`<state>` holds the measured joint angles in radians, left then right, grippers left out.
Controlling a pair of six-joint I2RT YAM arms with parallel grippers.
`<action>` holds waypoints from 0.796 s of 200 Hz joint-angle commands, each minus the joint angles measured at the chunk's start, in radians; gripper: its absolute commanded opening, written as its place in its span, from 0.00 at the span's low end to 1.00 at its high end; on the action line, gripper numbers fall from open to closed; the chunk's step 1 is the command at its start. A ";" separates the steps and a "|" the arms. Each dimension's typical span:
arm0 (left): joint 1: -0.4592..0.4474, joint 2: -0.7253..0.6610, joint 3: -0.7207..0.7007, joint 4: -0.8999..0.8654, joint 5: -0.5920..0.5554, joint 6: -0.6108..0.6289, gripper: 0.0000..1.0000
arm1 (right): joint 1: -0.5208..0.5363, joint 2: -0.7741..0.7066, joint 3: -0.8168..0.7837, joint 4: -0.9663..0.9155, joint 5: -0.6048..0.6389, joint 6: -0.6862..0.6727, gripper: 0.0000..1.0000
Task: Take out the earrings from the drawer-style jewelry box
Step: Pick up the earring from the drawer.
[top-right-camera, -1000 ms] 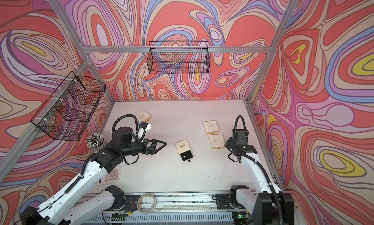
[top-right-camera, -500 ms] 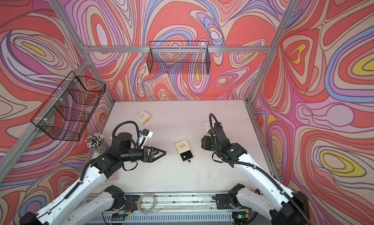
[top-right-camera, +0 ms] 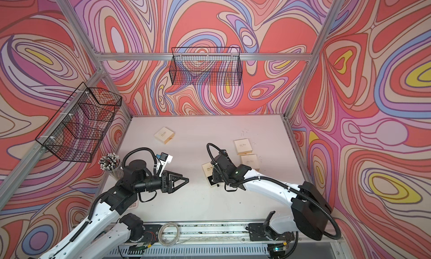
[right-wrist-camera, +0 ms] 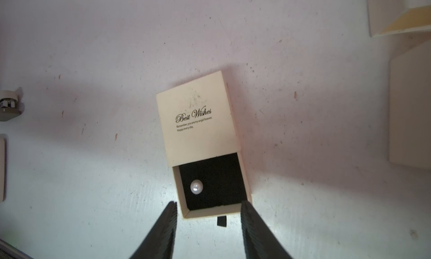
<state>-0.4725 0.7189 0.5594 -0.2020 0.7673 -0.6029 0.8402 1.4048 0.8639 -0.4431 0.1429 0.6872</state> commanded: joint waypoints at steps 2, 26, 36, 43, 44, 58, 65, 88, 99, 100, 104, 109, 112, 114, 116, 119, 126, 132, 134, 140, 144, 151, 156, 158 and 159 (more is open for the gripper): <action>0.021 0.005 0.023 0.018 0.024 0.005 1.00 | 0.018 0.063 0.006 0.044 -0.024 -0.001 0.41; 0.033 -0.007 0.017 0.021 0.014 0.004 1.00 | 0.028 0.098 0.003 0.065 -0.033 0.000 0.39; 0.034 -0.012 0.013 0.026 0.010 0.001 1.00 | 0.027 0.112 0.002 0.070 -0.033 0.001 0.39; 0.037 -0.014 0.010 0.033 0.010 -0.002 1.00 | 0.027 0.121 0.003 0.073 -0.033 0.001 0.39; 0.038 -0.014 0.010 0.033 0.010 -0.003 1.00 | 0.027 0.122 0.003 0.074 -0.033 0.001 0.39; 0.041 -0.018 0.007 0.041 0.010 -0.006 1.00 | 0.029 0.140 0.003 0.087 -0.045 0.000 0.39; 0.043 -0.017 0.006 0.041 0.010 -0.008 1.00 | 0.029 0.149 0.006 0.089 -0.045 -0.001 0.38; 0.046 -0.015 0.007 0.042 0.012 -0.011 1.00 | 0.030 0.179 0.013 0.087 -0.039 0.000 0.35; 0.046 -0.015 0.007 0.042 0.012 -0.013 1.00 | 0.030 0.189 0.014 0.091 -0.041 -0.001 0.34; 0.047 -0.015 0.007 0.042 0.013 -0.013 1.00 | 0.030 0.190 0.014 0.090 -0.041 0.000 0.34; 0.047 -0.015 0.006 0.043 0.012 -0.013 1.00 | 0.030 0.194 0.014 0.093 -0.043 -0.001 0.34; 0.048 -0.015 0.005 0.043 0.012 -0.012 1.00 | 0.030 0.197 0.015 0.094 -0.044 -0.001 0.33; 0.048 -0.016 0.005 0.044 0.009 -0.013 1.00 | 0.031 0.198 0.015 0.094 -0.043 0.000 0.33; 0.048 -0.015 0.005 0.044 0.010 -0.014 1.00 | 0.031 0.199 0.017 0.093 -0.044 0.000 0.33; 0.049 -0.015 0.005 0.044 0.010 -0.014 1.00 | 0.031 0.200 0.017 0.093 -0.043 0.000 0.33; 0.050 -0.014 0.005 0.045 0.010 -0.014 1.00 | 0.032 0.202 0.018 0.094 -0.040 -0.001 0.33; 0.051 -0.015 0.004 0.044 0.010 -0.015 1.00 | 0.031 0.208 0.020 0.093 -0.037 0.000 0.32; 0.051 -0.015 0.005 0.044 0.010 -0.016 1.00 | 0.032 0.211 0.023 0.092 -0.036 0.000 0.32; 0.052 -0.014 0.005 0.044 0.010 -0.017 1.00 | 0.031 0.213 0.023 0.091 -0.037 0.000 0.31; 0.053 -0.015 0.005 0.044 0.012 -0.017 1.00 | 0.031 0.217 0.025 0.090 -0.036 0.000 0.30; 0.053 -0.013 0.005 0.044 0.012 -0.018 1.00 | 0.032 0.219 0.027 0.089 -0.034 -0.001 0.30; 0.055 -0.013 0.005 0.044 0.011 -0.018 1.00 | 0.033 0.224 0.029 0.087 -0.033 -0.001 0.30; 0.055 -0.013 0.005 0.044 0.011 -0.018 1.00 | 0.034 0.227 0.030 0.087 -0.033 -0.001 0.29; 0.056 -0.013 0.005 0.044 0.010 -0.018 1.00 | 0.034 0.227 0.031 0.088 -0.032 0.000 0.29; 0.057 -0.013 0.005 0.044 0.010 -0.019 1.00 | 0.034 0.228 0.031 0.087 -0.030 0.001 0.29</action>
<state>-0.4259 0.7113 0.5594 -0.1894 0.7677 -0.6144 0.8654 1.6070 0.8684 -0.3645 0.1020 0.6823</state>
